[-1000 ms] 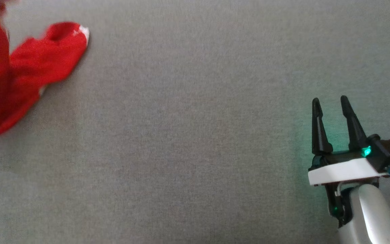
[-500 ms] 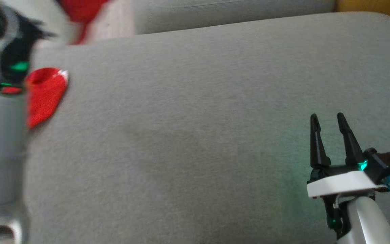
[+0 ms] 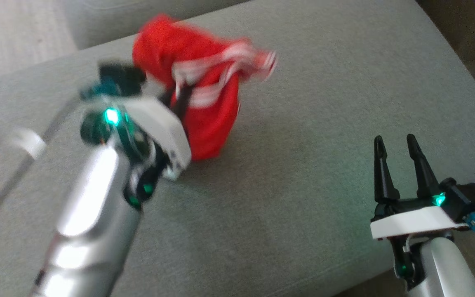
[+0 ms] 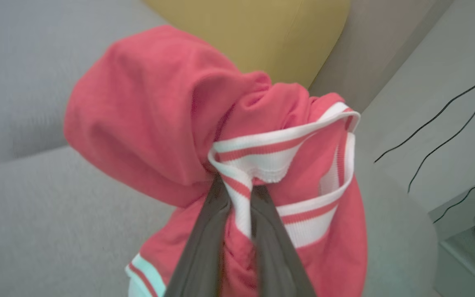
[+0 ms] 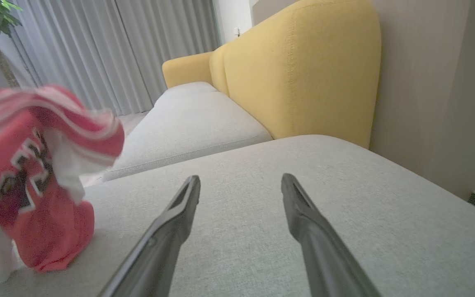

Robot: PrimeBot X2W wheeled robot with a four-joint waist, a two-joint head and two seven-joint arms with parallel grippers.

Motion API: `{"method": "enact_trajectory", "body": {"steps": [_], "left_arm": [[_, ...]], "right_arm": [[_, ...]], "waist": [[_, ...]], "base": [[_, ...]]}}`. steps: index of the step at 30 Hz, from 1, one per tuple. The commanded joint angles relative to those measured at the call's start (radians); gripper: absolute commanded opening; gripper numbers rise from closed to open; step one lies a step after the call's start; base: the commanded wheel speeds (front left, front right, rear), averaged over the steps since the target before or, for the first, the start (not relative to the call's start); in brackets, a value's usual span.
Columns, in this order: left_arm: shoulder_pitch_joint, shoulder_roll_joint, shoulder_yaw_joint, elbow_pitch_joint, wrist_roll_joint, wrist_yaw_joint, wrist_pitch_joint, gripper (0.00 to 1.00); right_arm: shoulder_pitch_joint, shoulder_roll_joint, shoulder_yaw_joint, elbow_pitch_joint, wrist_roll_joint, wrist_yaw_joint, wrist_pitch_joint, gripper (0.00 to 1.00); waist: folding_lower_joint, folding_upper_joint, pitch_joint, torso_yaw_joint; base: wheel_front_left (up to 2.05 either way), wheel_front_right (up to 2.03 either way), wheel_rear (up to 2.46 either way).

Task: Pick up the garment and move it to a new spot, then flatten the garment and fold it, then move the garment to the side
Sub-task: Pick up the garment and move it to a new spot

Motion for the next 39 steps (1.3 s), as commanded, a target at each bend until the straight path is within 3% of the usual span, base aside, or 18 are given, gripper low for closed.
{"method": "enact_trajectory", "body": {"steps": [1,4,5,6,7,11,16,19,22,26,31,39], "left_arm": [[-0.035,0.018,0.021,-0.017,0.024,0.007,-0.028,0.0],[-0.003,-0.003,-0.013,0.102,0.073,0.023,-0.103,0.0],[0.001,-0.01,-0.018,0.138,0.087,0.031,-0.136,0.3],[0.004,-0.016,-0.022,0.173,0.099,0.041,-0.165,0.96],[0.003,-0.019,-0.028,0.205,0.112,0.045,-0.188,1.0],[-0.002,-0.037,-0.021,0.275,0.102,0.042,-0.258,1.0],[0.042,-0.024,0.035,0.226,0.075,0.021,-0.445,1.0],[0.149,0.021,0.075,0.155,0.073,0.008,-0.594,1.0],[0.248,0.052,0.116,0.103,0.076,0.032,-0.68,1.0],[0.378,0.081,0.159,0.02,0.109,0.062,-0.723,1.0],[0.525,0.074,0.23,-0.097,0.16,0.088,-0.73,1.0],[0.633,0.045,0.285,-0.127,0.205,0.09,-0.73,1.0]], "right_arm": [[-0.031,-0.005,0.026,-0.033,0.007,-0.001,-0.012,1.0],[-0.035,-0.005,0.027,-0.032,0.009,-0.001,-0.013,1.0],[-0.035,-0.005,0.026,-0.032,0.009,-0.001,-0.013,1.0],[-0.034,-0.005,0.027,-0.031,0.008,-0.001,-0.013,1.0],[-0.033,-0.005,0.027,-0.031,0.007,-0.001,-0.013,1.0],[-0.024,-0.005,0.024,-0.03,-0.004,-0.001,-0.013,1.0],[-0.001,-0.005,0.02,-0.028,-0.019,-0.001,-0.006,1.0],[0.018,-0.005,0.021,-0.03,-0.027,-0.001,0.009,1.0],[0.032,-0.005,0.021,-0.036,-0.032,-0.001,0.021,1.0],[0.054,-0.005,0.01,-0.047,-0.043,-0.001,0.04,1.0],[0.076,-0.005,0.004,-0.061,-0.053,-0.001,0.066,1.0],[0.101,-0.005,0.004,-0.075,-0.053,-0.001,0.096,1.0]], "waist": [[-0.0001,0.0,0.023,-0.032],[-0.0001,0.0,0.026,-0.04],[-0.0001,0.0,0.025,-0.04],[-0.0001,0.0,0.022,-0.039],[-0.0001,0.0,0.018,-0.035],[-0.0001,0.0,-0.007,0.002],[-0.0001,0.0,-0.055,0.069],[-0.0001,0.0,-0.09,0.124],[-0.0001,0.0,-0.115,0.158],[-0.0001,0.0,-0.137,0.201],[-0.0001,0.0,-0.153,0.243],[-0.0001,0.0,-0.165,0.272]], "base": [[0.0,0.0,0.0],[0.0,0.0,0.0],[0.0,0.0,0.0],[0.0,0.0,0.0],[0.0,0.0,0.0],[0.0,0.0,0.0],[0.0,0.0,0.0],[0.0,0.0,0.0],[0.0,0.0,0.0],[0.0,0.0,0.0],[0.0,0.0,0.0],[0.0,0.0,0.0]]}}
